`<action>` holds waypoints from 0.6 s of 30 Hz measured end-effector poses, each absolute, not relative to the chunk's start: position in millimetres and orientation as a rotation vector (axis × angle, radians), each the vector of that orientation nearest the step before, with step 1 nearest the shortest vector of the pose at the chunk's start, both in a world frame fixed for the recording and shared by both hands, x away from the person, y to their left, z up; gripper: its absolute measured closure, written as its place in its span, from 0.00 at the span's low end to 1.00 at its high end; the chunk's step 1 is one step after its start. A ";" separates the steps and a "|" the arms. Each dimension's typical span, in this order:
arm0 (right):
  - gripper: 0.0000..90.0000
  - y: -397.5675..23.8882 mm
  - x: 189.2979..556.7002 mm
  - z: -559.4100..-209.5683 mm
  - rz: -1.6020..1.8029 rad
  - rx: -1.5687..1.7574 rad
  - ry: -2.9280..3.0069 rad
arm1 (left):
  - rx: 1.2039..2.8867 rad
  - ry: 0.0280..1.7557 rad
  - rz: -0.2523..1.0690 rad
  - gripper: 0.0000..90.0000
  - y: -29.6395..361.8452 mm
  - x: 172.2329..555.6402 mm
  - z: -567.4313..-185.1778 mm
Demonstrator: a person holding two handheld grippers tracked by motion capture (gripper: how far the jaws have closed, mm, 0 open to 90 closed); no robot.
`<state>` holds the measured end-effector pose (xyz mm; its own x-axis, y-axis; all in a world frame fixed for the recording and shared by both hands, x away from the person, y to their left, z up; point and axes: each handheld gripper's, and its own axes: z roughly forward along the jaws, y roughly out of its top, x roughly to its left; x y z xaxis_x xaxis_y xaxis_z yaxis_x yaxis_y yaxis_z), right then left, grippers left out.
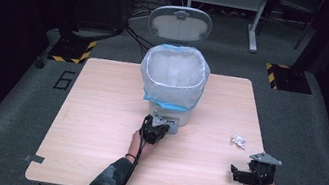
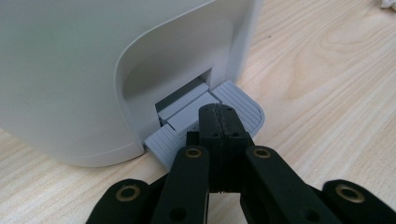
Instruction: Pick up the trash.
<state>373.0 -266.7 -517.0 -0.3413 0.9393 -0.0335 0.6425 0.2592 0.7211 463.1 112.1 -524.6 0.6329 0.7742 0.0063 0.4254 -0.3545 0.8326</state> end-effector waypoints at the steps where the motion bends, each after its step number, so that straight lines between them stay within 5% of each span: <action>1: 0.00 -266.3 374.0 -514.2 0.856 1.433 2.070 | 1.993 0.941 0.512 1.00 112.1 463.0 -524.6; 18: 0.01 -265.4 403.3 -487.0 0.860 1.367 2.107 | 1.993 0.943 0.509 1.00 112.6 463.3 -524.4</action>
<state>403.3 -265.4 -487.0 -0.3848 0.9212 -0.0570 0.6182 0.3031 0.7252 463.3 112.6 -524.4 0.6329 0.7742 0.0036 0.4279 -0.3538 0.8317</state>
